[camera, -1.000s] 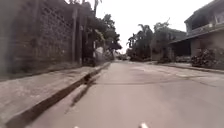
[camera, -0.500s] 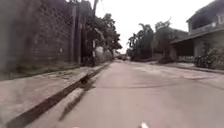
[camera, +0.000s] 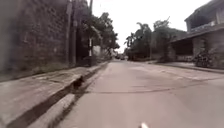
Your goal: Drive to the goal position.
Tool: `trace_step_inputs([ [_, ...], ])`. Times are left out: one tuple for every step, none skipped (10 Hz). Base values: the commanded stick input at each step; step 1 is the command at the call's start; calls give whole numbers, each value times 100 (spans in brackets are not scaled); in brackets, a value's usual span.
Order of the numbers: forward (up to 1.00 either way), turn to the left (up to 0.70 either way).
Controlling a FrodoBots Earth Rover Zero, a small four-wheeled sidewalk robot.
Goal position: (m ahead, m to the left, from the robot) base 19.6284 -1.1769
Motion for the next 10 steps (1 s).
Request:
trace_step_inputs([
  [70,0],
  [70,0],
  [70,0],
  [70,0],
  [70,0],
  [70,0],
  [70,0],
  [70,0],
  [70,0],
  [70,0],
])
